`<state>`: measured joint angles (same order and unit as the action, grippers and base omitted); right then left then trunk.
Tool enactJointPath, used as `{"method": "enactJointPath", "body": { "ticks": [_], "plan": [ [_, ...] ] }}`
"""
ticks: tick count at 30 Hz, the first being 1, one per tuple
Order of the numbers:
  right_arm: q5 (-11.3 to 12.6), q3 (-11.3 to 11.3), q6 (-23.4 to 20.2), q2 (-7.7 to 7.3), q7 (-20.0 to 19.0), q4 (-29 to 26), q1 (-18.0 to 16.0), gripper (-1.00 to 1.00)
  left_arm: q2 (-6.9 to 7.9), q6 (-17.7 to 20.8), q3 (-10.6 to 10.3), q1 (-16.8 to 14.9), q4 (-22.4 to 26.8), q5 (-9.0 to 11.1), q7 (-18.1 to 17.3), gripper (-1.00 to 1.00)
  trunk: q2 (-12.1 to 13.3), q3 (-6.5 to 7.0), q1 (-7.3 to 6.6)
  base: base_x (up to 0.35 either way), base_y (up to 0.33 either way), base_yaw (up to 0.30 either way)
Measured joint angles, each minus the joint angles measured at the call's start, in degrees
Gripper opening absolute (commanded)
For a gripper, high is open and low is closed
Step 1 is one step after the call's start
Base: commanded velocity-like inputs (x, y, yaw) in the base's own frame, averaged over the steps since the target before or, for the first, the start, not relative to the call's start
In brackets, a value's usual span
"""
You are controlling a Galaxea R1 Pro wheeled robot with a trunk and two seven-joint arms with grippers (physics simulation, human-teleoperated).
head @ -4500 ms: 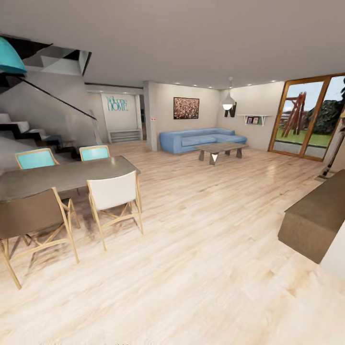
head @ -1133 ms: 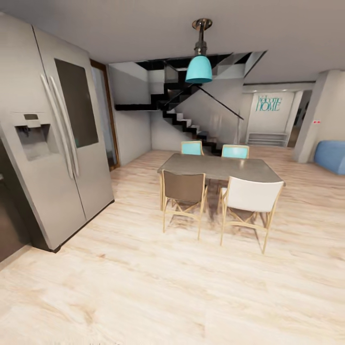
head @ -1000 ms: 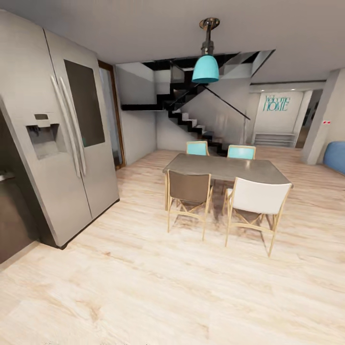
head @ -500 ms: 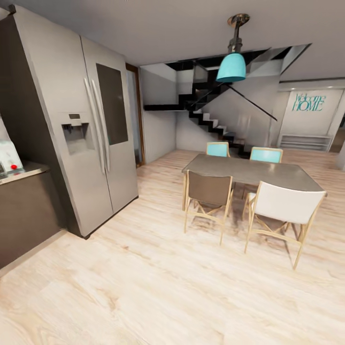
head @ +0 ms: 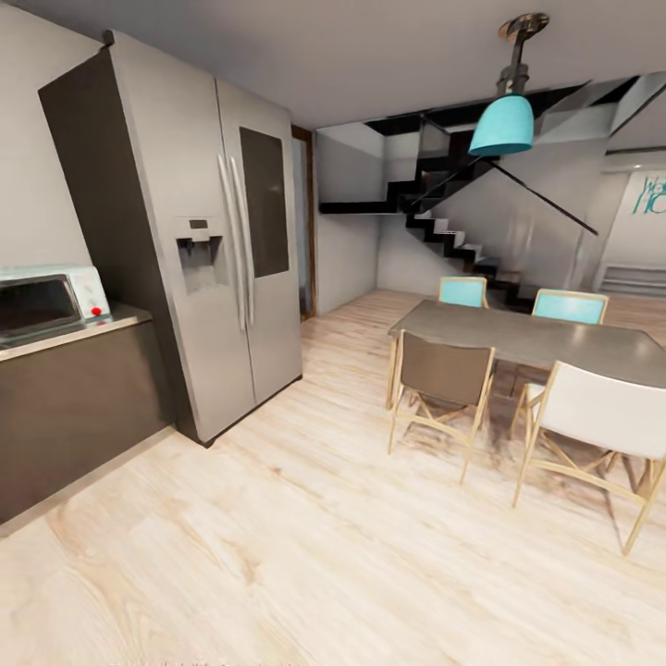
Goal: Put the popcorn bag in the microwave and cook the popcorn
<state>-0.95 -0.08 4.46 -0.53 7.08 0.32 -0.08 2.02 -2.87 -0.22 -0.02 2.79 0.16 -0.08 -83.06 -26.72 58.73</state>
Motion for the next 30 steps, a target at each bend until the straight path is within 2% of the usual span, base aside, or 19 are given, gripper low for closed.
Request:
{"method": "enactJointPath", "body": {
  "ticks": [30],
  "plan": [
    [0.0,-0.08,0.16,0.0,0.17,-0.01,0.0,1.0,0.0,0.0,0.02,0.01,-0.01,0.0,0.0,1.0,0.0,0.0,0.0,0.0,0.0,0.277]
  ]
}}
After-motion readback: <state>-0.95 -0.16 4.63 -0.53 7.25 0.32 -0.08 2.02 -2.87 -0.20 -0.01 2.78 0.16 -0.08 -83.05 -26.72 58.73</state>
